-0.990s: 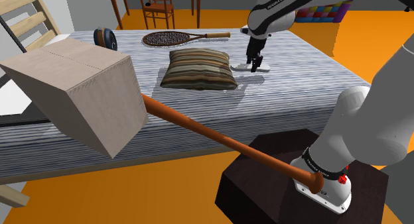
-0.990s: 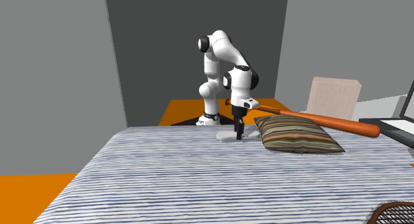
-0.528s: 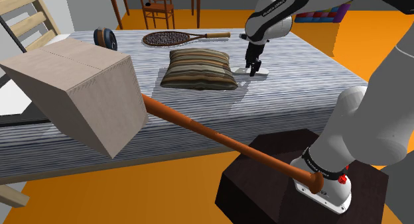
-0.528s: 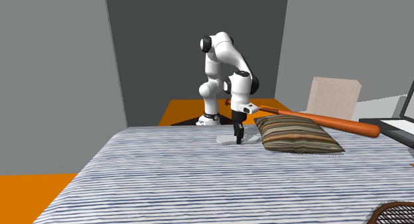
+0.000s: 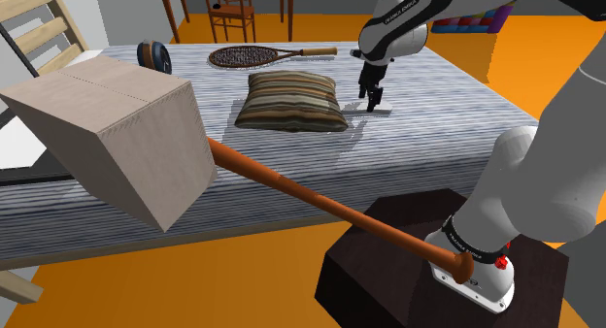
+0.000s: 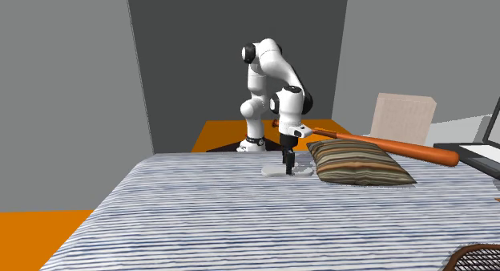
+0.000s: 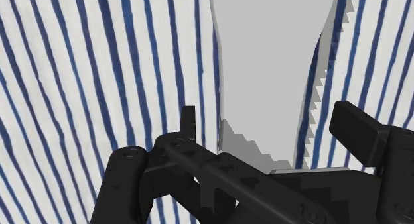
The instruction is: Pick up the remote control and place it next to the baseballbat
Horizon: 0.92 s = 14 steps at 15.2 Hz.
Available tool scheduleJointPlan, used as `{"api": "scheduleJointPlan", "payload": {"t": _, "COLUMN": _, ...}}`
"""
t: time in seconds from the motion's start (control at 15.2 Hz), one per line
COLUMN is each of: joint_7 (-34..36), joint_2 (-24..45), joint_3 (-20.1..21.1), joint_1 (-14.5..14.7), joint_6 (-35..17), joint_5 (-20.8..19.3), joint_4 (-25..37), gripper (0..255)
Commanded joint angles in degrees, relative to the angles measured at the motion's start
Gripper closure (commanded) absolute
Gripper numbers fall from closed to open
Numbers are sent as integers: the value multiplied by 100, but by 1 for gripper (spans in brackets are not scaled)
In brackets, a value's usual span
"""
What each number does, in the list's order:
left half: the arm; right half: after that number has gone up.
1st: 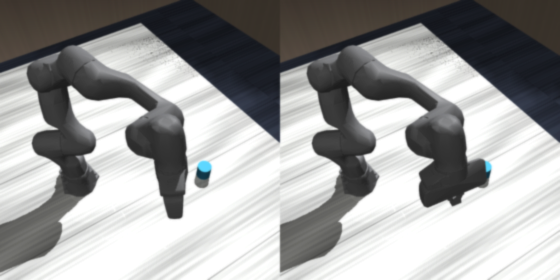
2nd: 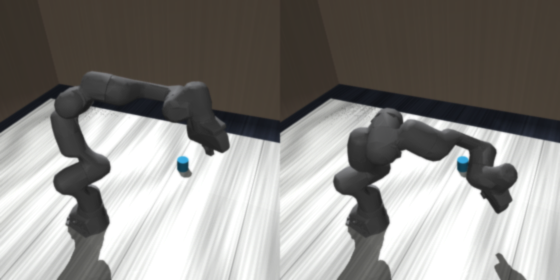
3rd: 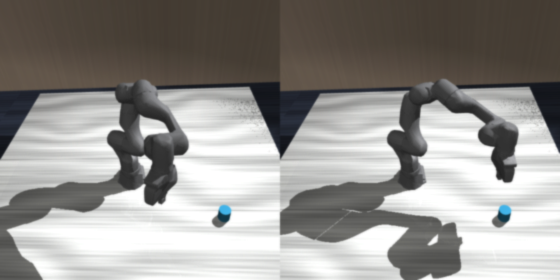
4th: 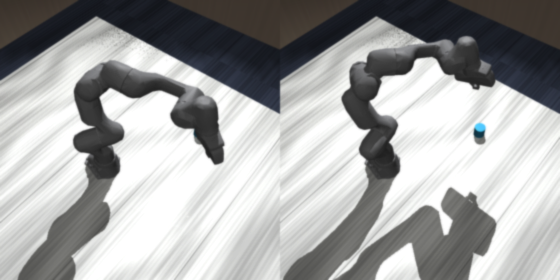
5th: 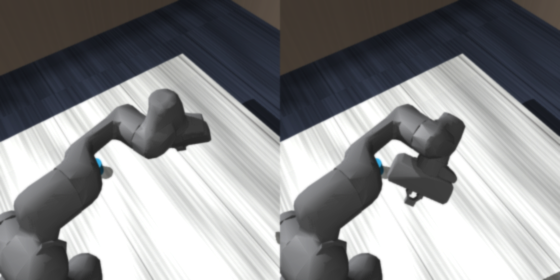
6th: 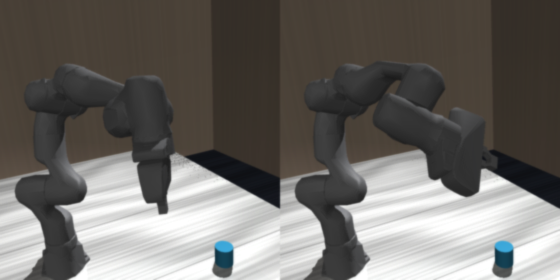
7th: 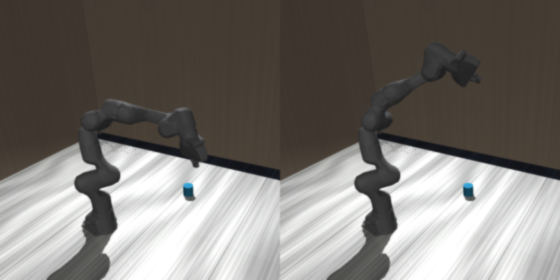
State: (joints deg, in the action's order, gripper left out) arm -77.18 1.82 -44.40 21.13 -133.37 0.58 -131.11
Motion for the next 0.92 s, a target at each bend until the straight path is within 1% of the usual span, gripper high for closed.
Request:
{"api": "scheduleJointPlan", "payload": {"t": 0.0, "joint_7": 0, "joint_2": 0, "joint_3": 0, "joint_1": 0, "joint_6": 0, "joint_5": 0, "joint_4": 0, "gripper": 0}}
{"api": "scheduleJointPlan", "payload": {"t": 0.07, "joint_7": 0, "joint_2": 0, "joint_3": 0, "joint_1": 0, "joint_6": 0, "joint_5": 0, "joint_4": 0, "gripper": 0}}
{"api": "scheduleJointPlan", "payload": {"t": 0.2, "joint_7": 219, "joint_2": -327, "joint_3": 1, "joint_1": 28, "joint_6": 385, "joint_5": -300, "joint_4": 148, "gripper": 0}}
{"api": "scheduleJointPlan", "payload": {"t": 0.33, "joint_7": 374, "joint_2": -582, "joint_3": 36, "joint_1": 34, "joint_6": 736, "joint_5": -509, "joint_4": 309, "gripper": 0}}
{"api": "scheduleJointPlan", "payload": {"t": 0.86, "joint_7": 374, "joint_2": -582, "joint_3": 41, "joint_1": 29, "joint_6": 736, "joint_5": -508, "joint_4": 309, "gripper": 0}}
